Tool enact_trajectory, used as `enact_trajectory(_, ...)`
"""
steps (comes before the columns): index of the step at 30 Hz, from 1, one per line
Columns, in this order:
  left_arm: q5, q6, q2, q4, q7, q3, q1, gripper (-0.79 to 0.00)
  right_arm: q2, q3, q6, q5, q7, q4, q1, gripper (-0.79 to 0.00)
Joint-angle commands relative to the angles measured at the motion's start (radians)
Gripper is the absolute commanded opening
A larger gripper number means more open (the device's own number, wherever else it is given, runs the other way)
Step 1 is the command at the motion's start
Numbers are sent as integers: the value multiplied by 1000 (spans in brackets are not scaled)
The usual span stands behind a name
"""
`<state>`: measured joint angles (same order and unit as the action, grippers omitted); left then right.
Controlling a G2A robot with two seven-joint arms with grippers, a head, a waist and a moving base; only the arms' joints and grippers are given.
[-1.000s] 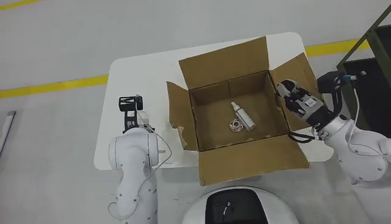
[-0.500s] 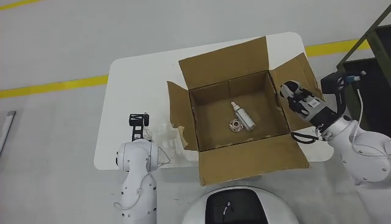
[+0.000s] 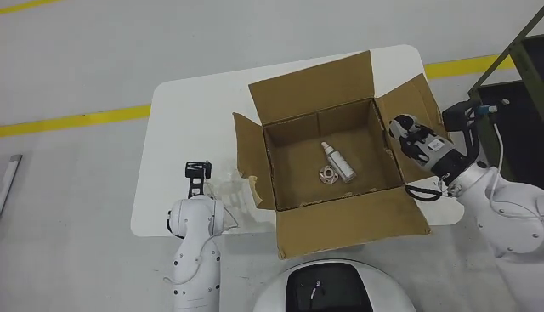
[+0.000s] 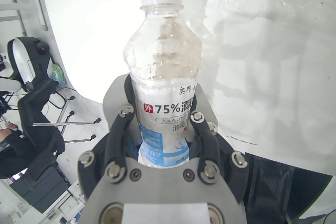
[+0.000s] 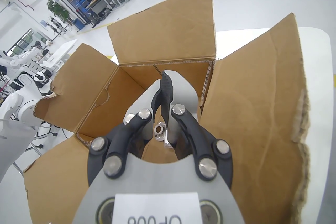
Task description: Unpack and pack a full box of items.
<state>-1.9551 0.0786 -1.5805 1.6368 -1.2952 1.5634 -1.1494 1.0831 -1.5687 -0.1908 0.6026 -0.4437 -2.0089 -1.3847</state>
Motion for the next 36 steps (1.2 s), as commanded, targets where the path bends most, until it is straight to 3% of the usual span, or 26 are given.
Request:
enact_trajectory(1,3,0,1,-3,-2,0,3,-329,0,-1,3,1,0,-2,-2,-785)
enact_trajectory(2,7,2,1,-7,-6,0,5,-99,0,-1,4,2,-2,-3,-3,-785)
enact_trajectory(3,5,2,1,-9,-8,1,8,0,0,-2,6,3,-3,-3,-4,-785)
enact_trajectory(16,23,1,2,46,-37,-20,34,0,-2,12,4,23,-43,10,14,-785)
enact_trajectory(21,31,0,2,88,-55,-31,36,0,-7,75,-48,37,-217,37,105,-785)
enact_trajectory(27,31,0,2,88,-55,-31,36,0,-5,246,-85,104,-499,99,289,-785)
enact_trajectory(29,31,0,2,88,-55,-31,36,0,-1,300,-75,155,-532,125,338,-785)
enact_trajectory(36,31,0,2,88,-55,-31,36,0,-1,300,-75,155,-532,125,338,-785)
